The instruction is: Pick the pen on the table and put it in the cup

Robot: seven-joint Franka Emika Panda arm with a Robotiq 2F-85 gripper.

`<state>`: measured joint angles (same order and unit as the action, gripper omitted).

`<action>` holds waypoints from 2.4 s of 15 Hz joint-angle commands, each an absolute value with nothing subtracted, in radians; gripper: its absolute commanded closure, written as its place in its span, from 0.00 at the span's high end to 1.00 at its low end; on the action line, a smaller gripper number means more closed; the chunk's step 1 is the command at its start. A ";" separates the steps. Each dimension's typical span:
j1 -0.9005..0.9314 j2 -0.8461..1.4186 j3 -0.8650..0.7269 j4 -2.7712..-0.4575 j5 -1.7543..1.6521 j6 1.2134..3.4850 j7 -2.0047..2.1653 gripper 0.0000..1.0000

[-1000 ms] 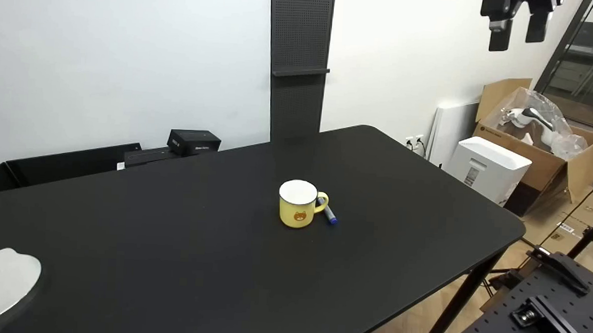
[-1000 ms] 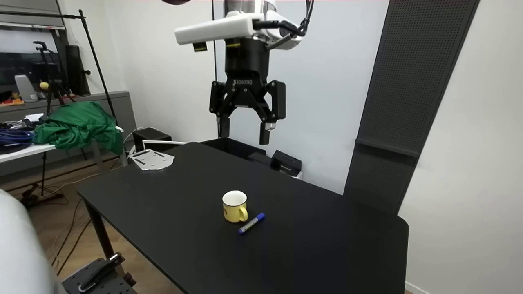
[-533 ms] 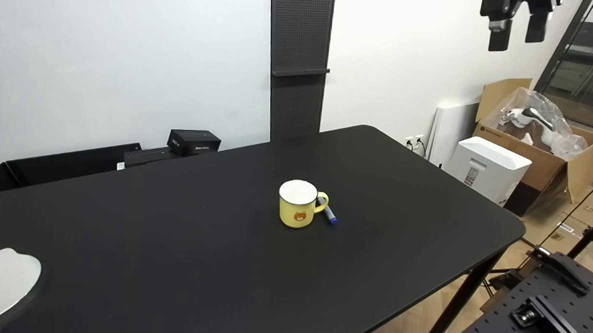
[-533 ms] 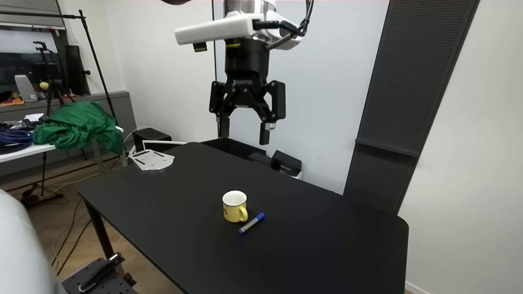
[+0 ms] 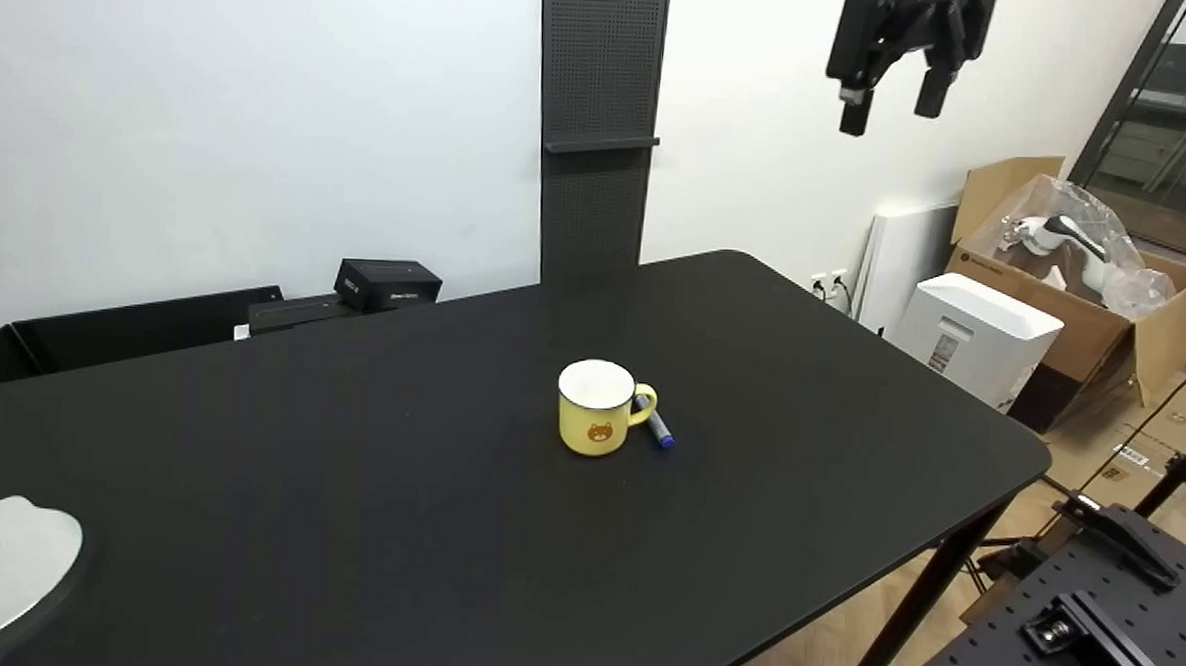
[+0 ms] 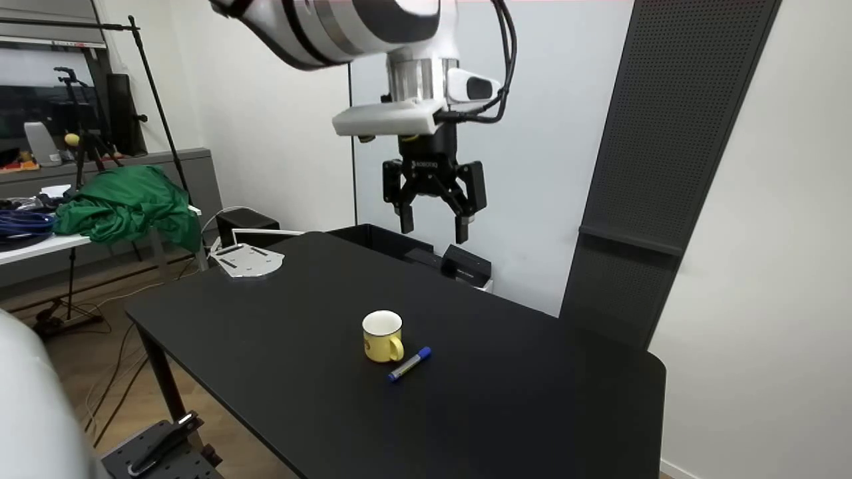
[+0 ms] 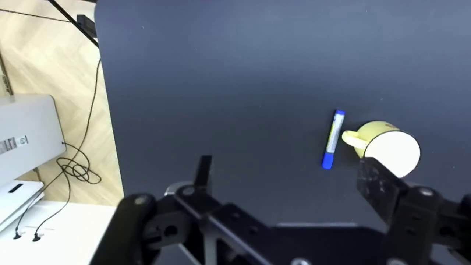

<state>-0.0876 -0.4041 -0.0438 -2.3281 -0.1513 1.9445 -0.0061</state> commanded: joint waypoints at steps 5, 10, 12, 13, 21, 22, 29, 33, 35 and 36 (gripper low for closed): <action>-0.055 -0.260 -0.001 -2.359 -0.111 2.097 0.095 1.00; -0.047 -0.255 -0.002 -2.359 -0.109 2.095 0.073 1.00; -0.038 -0.258 -0.002 -2.373 -0.091 2.141 0.057 1.00; -0.035 -0.239 -0.001 -2.377 -0.080 2.175 0.066 1.00; -0.046 0.024 -0.015 -2.373 -0.070 2.387 0.081 1.00; -0.048 0.066 -0.022 -2.366 -0.053 2.390 0.068 1.00; -0.041 0.134 -0.033 -2.388 -0.047 2.407 0.061 1.00; -0.026 0.133 -0.040 -2.393 -0.113 2.510 0.169 1.00; -0.019 0.172 -0.044 -2.386 -0.128 2.580 0.215 1.00; -0.013 0.193 -0.048 -2.380 -0.138 2.604 0.238 1.00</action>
<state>-0.0368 0.1388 -0.0307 -2.3964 -0.1007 2.5339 0.1428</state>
